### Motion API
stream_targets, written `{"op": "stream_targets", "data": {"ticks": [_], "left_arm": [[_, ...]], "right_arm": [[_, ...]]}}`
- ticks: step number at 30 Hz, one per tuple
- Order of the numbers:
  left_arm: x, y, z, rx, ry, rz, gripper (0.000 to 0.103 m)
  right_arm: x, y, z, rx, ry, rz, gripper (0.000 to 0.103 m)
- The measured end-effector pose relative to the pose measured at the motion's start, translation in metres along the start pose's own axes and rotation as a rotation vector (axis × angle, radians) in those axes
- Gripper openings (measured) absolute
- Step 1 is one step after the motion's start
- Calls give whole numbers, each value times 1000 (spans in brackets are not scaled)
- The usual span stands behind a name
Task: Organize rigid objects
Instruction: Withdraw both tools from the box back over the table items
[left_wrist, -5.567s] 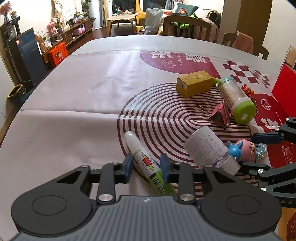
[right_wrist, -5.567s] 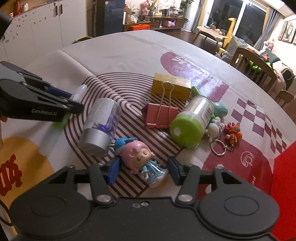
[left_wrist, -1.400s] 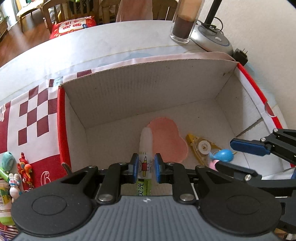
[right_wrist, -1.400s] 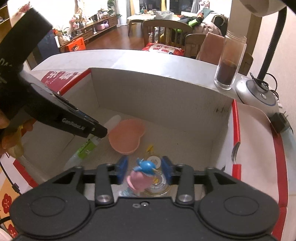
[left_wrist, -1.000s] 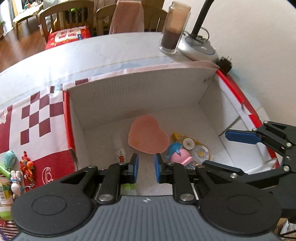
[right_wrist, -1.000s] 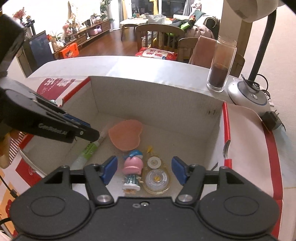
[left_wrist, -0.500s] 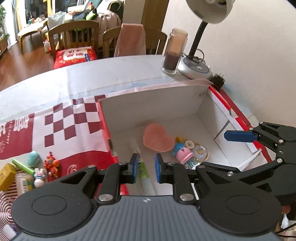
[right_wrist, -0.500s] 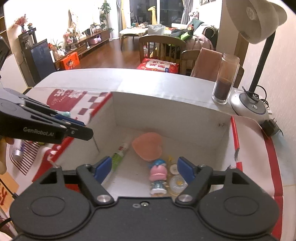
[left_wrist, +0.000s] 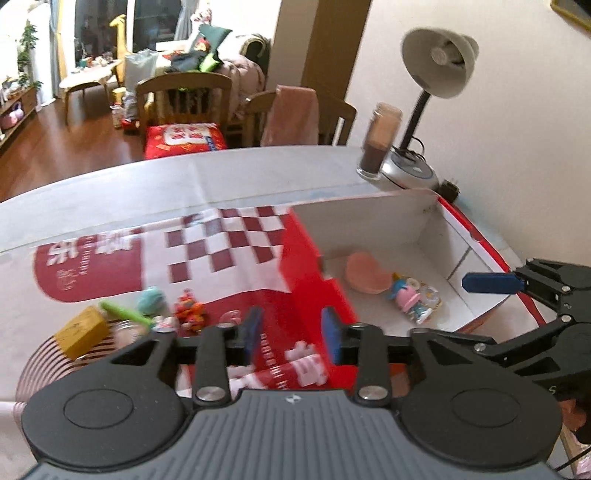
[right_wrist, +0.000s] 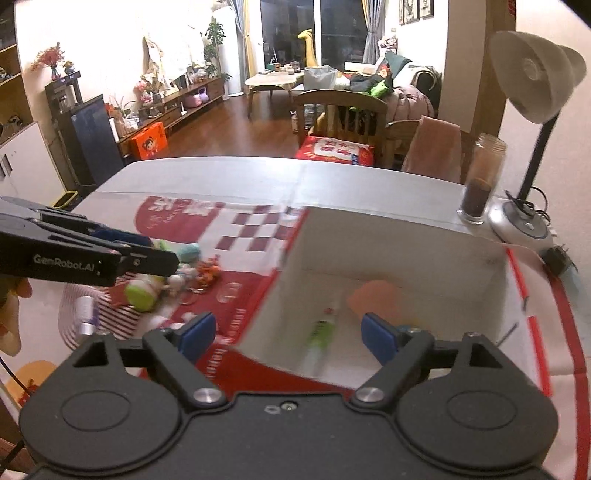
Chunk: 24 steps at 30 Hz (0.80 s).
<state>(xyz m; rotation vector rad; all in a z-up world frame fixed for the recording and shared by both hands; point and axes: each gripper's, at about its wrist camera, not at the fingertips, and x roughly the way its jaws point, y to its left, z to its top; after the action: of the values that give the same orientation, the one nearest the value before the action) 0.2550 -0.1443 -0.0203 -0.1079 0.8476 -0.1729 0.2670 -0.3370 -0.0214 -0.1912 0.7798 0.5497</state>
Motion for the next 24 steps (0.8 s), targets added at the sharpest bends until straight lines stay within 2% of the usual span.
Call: {"op": "stream_targets", "data": {"ticks": [1,2,6,10,13,17,20,24], "left_arm": [[-6,7,-4,-4,-10,6,58],[-13,15,-8,-6,-20,12,61],[-34,43,-20,-14,-34,25,61],[-50,73,-35,-43,-41,41,71],[-61,94,-47,-58,-48,62,71],[-77,121,-64,-81,-74,99,72],[-83,137,-74,-93,-80,106,80],[-87,150,-87,-108,-85,123,81]], "right_arm": [[0,8,-1,-2,-1,5,86],[1,17,-1,-6,-2,12,87],[4,51,-3,-12,-9,27,89],[9,80,-2,-6,-18,42,97],[9,100,-3,4,-29,57,102],[12,122,-3,18,-39,58,102],[15,137,-5,19,-36,53,103],[21,150,-7,28,-37,51,103]]}}
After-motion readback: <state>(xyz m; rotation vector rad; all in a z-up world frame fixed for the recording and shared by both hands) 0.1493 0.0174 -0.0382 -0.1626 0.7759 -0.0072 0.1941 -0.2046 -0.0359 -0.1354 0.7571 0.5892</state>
